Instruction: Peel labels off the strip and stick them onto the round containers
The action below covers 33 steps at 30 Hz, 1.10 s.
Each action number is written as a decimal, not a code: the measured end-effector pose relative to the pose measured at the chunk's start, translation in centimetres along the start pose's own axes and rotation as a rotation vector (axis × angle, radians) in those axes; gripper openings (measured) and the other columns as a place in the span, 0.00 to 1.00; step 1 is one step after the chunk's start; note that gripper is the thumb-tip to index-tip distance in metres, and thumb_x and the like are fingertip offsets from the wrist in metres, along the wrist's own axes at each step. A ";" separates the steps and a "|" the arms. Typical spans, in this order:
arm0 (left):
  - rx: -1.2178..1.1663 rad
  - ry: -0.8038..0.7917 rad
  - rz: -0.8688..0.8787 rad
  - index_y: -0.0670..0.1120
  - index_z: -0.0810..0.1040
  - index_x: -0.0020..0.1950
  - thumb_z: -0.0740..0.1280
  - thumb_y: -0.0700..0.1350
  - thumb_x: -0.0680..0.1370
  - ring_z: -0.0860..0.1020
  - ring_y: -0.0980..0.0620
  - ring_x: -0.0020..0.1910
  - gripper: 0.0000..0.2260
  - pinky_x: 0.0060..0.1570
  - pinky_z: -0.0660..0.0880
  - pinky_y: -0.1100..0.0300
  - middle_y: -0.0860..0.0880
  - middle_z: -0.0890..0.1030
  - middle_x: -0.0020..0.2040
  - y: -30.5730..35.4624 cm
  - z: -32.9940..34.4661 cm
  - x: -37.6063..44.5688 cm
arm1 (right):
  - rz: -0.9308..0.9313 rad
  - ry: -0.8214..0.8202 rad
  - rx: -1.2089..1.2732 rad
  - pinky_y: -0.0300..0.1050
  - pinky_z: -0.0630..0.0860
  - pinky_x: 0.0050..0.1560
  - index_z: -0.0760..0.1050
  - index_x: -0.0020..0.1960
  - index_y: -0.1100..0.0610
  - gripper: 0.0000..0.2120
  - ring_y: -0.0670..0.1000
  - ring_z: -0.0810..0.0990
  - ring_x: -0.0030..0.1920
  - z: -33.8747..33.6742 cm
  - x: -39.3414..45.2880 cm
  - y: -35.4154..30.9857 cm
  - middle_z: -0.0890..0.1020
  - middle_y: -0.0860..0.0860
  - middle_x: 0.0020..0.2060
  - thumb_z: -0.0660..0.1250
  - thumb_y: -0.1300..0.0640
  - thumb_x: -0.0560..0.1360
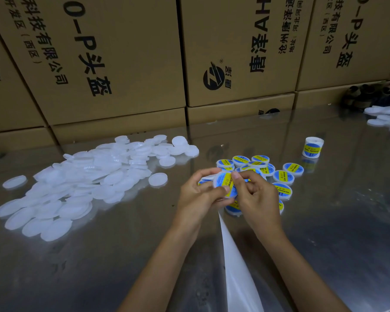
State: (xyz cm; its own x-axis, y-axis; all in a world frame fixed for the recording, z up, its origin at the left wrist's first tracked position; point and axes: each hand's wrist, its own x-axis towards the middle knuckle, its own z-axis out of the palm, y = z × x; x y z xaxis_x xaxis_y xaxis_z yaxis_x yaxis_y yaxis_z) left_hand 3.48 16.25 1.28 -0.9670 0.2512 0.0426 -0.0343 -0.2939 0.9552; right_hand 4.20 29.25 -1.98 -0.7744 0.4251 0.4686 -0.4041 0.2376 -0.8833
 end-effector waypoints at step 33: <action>0.127 -0.173 0.120 0.45 0.74 0.65 0.71 0.25 0.72 0.84 0.51 0.49 0.26 0.49 0.81 0.59 0.45 0.85 0.54 -0.6 -0.5 0.4 | 0.149 -0.015 0.236 0.34 0.74 0.30 0.81 0.44 0.57 0.09 0.44 0.73 0.22 -0.4 0.0 -0.7 0.74 0.49 0.20 0.65 0.61 0.80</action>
State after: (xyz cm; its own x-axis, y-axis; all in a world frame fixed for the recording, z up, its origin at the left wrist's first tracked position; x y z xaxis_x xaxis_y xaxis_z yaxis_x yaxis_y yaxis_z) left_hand 2.98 16.11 0.60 -0.9042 0.3788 0.1971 0.1208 -0.2158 0.9689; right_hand 4.62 29.41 -1.33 -0.8402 0.4266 0.3347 -0.3860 -0.0370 -0.9218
